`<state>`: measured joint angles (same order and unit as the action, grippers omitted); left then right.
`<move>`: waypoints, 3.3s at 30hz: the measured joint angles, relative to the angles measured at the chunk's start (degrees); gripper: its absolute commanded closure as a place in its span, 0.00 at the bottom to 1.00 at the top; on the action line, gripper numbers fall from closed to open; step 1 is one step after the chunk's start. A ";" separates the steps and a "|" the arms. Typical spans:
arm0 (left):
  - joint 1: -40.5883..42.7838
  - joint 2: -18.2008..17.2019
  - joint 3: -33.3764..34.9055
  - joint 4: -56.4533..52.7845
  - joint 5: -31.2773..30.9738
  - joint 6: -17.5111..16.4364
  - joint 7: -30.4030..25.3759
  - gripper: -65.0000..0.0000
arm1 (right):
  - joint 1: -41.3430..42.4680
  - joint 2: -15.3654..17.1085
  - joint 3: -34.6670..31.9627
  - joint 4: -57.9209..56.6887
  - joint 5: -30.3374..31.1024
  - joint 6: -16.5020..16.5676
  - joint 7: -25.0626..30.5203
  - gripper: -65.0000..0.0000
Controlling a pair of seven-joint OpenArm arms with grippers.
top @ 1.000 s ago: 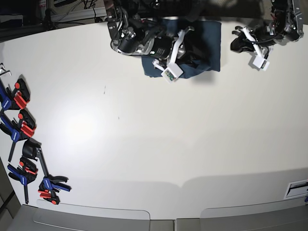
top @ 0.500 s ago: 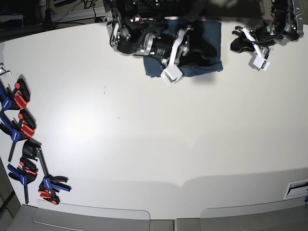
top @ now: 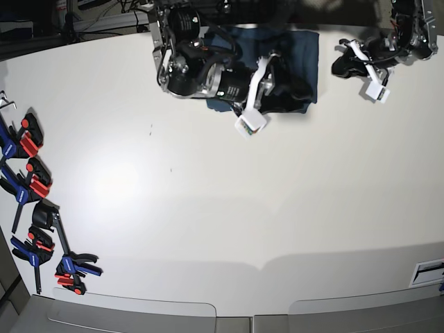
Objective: Fold the T-shirt properly
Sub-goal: 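Lift the strip end with the right gripper and fold it over the shirt, then grasp the folded shirt bundle with the right gripper, then carry the folded shirt with the right gripper toward the clamps and release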
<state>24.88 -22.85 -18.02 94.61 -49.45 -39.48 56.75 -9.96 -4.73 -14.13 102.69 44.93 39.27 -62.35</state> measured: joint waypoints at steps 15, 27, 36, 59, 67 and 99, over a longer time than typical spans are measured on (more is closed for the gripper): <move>-0.33 0.00 -1.42 0.07 -4.96 -0.02 -0.22 0.87 | 1.88 2.03 24.92 0.00 -5.81 0.22 -0.98 0.67; -0.11 0.00 -5.95 4.90 -23.80 -0.02 9.90 1.00 | 1.86 6.60 30.88 0.00 1.05 0.22 -2.62 1.00; 0.04 -0.02 -5.95 5.60 -30.56 -0.02 16.76 1.00 | 1.90 6.64 20.22 0.00 16.11 0.24 -14.64 1.00; 0.17 0.00 -5.95 5.57 -30.23 -0.02 15.50 1.00 | 2.03 7.13 -14.95 -1.25 -29.99 0.39 2.69 1.00; 0.17 0.00 -5.95 5.57 -30.10 -0.02 15.28 1.00 | 2.03 7.13 -19.21 -1.84 -33.51 0.44 3.63 1.00; 0.17 0.00 -5.95 5.60 -30.08 -0.02 14.23 1.00 | 10.82 6.67 18.36 -19.65 -43.12 -15.98 16.41 1.00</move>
<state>25.06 -22.85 -23.97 100.20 -79.53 -39.51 70.98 0.86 1.93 4.23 83.05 1.80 23.29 -45.93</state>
